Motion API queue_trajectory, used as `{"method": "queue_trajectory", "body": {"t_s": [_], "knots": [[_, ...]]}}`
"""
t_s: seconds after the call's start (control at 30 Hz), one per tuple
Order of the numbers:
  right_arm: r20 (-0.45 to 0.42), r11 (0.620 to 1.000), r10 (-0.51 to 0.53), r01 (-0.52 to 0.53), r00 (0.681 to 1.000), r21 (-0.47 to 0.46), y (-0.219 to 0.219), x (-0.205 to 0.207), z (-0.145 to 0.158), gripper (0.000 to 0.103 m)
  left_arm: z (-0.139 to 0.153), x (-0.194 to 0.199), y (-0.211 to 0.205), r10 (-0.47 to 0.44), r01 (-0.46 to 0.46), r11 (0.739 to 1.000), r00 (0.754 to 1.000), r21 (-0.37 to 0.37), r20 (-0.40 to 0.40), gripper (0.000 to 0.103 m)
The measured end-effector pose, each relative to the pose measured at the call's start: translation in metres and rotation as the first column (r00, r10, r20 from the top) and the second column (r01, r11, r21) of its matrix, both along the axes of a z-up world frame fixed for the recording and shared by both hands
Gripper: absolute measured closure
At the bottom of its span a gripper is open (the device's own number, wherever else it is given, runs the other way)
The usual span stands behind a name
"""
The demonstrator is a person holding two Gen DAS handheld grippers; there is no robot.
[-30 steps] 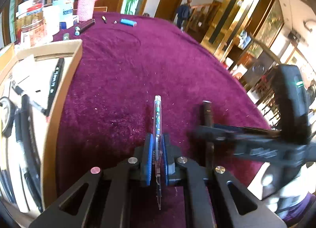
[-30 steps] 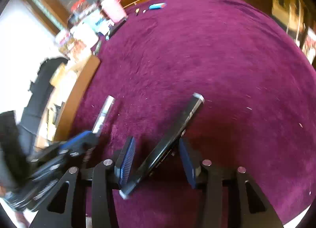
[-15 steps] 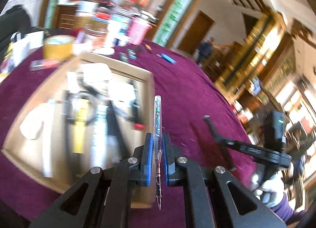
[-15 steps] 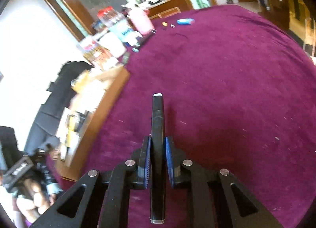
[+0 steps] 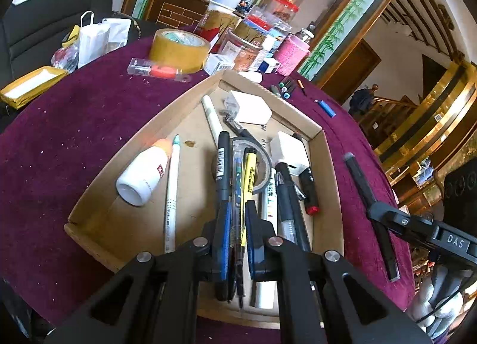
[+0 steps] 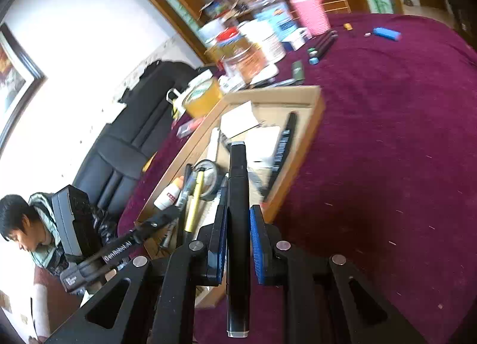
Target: Organize rigid objects
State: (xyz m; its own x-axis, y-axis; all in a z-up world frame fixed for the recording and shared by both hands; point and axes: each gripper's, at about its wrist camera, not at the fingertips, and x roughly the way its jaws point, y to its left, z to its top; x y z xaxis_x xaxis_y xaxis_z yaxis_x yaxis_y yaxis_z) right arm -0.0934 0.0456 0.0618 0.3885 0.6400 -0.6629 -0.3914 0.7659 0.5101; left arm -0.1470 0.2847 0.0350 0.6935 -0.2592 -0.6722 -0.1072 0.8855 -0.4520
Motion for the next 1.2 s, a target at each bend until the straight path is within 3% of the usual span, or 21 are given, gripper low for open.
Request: {"method": "queue_trajectory", "body": {"t_s": [0.2, 0.37, 0.6, 0.73, 0.83, 0.9, 0.97, 1.0, 1.03, 1.07, 1.1, 1.17, 1.2], "knots": [[-0.029, 0.997, 0.034, -0.036, 0.999, -0.075, 0.039, 0.026, -0.017, 0.086, 0.002, -0.001, -0.004, 0.009, -0.009, 0.999, 1.000, 0.052, 0.014, 0.090], [-0.054, 0.990, 0.042, -0.049, 0.998, -0.134, 0.058, 0.050, -0.032, 0.086, 0.008, -0.007, 0.000, 0.017, -0.019, 0.998, 0.999, 0.053, 0.043, 0.070], [-0.017, 0.967, 0.020, -0.023, 1.000, -0.254, 0.077, 0.082, -0.039, 0.086, 0.014, -0.013, 0.014, 0.051, -0.054, 0.997, 0.996, 0.047, 0.068, 0.062], [-0.019, 0.977, 0.018, -0.022, 1.000, -0.212, 0.072, 0.086, -0.033, 0.084, 0.018, -0.014, 0.015, 0.063, -0.069, 0.996, 0.994, 0.060, 0.086, 0.053], [-0.004, 0.986, -0.008, 0.007, 1.000, -0.165, 0.061, 0.077, -0.021, 0.073, 0.026, -0.019, 0.013, 0.095, -0.107, 0.990, 0.988, 0.088, 0.125, 0.044], [0.045, 0.986, -0.015, 0.022, 0.999, -0.164, 0.054, 0.065, -0.010, 0.057, 0.035, -0.024, 0.007, 0.121, -0.145, 0.980, 0.978, 0.136, 0.167, 0.038], [0.120, 0.982, -0.033, 0.055, 0.992, -0.181, 0.046, 0.049, 0.001, 0.048, 0.048, -0.034, -0.001, 0.171, -0.222, 0.951, 0.957, 0.214, 0.234, 0.024], [0.157, 0.979, -0.041, 0.071, 0.987, -0.190, 0.042, 0.042, 0.006, 0.043, 0.057, -0.042, -0.008, 0.213, -0.290, 0.921, 0.934, 0.260, 0.286, 0.019], [0.204, 0.975, -0.049, 0.091, 0.978, -0.204, 0.038, 0.033, 0.012, 0.040, 0.067, -0.053, -0.015, 0.252, -0.359, 0.887, 0.904, 0.290, 0.346, 0.008], [0.252, 0.968, -0.059, 0.117, 0.966, -0.222, 0.034, 0.023, 0.017, 0.036, 0.074, -0.060, -0.019, 0.269, -0.396, 0.870, 0.881, 0.295, 0.388, 0.000], [0.285, 0.963, -0.066, 0.136, 0.956, -0.234, 0.031, 0.017, 0.020, 0.032, 0.083, -0.072, -0.024, 0.277, -0.434, 0.855, 0.845, 0.284, 0.457, 0.000], [0.388, 0.946, -0.084, 0.195, 0.918, -0.258, 0.023, -0.002, 0.029, 0.023, 0.096, -0.087, -0.032, 0.251, -0.438, 0.866, 0.798, 0.241, 0.548, 0.000], [0.428, 0.939, -0.090, 0.220, 0.899, -0.265, 0.021, -0.010, 0.033, 0.016, 0.099, -0.089, -0.035, 0.236, -0.420, 0.879, 0.794, 0.224, 0.560, 0.000]]}}
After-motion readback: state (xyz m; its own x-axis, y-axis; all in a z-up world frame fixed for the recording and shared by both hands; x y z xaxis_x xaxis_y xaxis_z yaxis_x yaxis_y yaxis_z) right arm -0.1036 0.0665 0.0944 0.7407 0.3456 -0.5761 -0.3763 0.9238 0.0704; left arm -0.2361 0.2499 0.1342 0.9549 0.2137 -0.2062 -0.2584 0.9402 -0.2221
